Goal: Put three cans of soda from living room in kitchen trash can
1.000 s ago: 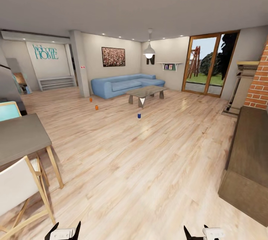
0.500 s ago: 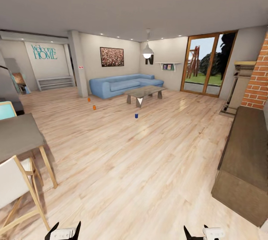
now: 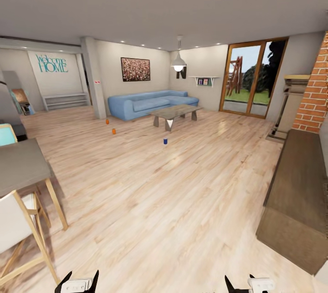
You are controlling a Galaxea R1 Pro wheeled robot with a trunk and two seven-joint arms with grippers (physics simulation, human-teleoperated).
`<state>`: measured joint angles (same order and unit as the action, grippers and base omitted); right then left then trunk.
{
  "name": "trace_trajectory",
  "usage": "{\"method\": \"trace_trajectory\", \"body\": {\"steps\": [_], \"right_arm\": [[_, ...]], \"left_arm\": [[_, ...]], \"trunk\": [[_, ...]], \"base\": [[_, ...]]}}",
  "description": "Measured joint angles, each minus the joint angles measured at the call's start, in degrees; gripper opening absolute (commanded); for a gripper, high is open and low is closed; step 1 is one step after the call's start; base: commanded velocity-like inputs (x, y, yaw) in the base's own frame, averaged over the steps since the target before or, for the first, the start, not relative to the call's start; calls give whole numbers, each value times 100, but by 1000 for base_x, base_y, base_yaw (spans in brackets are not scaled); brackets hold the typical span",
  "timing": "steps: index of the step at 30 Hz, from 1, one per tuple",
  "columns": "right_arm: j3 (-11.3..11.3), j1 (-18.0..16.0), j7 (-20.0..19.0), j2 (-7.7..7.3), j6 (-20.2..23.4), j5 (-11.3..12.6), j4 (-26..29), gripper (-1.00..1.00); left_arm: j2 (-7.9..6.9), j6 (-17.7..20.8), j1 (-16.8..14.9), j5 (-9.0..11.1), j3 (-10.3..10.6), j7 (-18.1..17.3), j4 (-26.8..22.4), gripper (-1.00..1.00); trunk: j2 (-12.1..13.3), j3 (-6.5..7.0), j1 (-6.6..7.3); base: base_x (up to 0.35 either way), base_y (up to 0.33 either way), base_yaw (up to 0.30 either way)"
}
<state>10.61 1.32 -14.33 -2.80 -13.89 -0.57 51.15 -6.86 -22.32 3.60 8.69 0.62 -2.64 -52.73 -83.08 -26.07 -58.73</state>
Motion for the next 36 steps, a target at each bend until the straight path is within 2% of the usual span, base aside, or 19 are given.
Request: {"method": "trace_trajectory", "body": {"steps": [10,27,36], "right_arm": [[4,0,0,-1,0,9,0,100],[17,0,4,-1,0,12,0,100],[20,-1,1,-1,0,13,0,100]], "left_arm": [[-1,0,0,-5,1,0,0,100],[-6,0,0,-7,8,-7,0,100],[-8,0,0,-7,9,-17,0,100]], "trunk": [[0,0,0],[0,31,0],[0,54,0]], "base": [[6,4,-209],[94,80,-246],[-137,2,-249]]}}
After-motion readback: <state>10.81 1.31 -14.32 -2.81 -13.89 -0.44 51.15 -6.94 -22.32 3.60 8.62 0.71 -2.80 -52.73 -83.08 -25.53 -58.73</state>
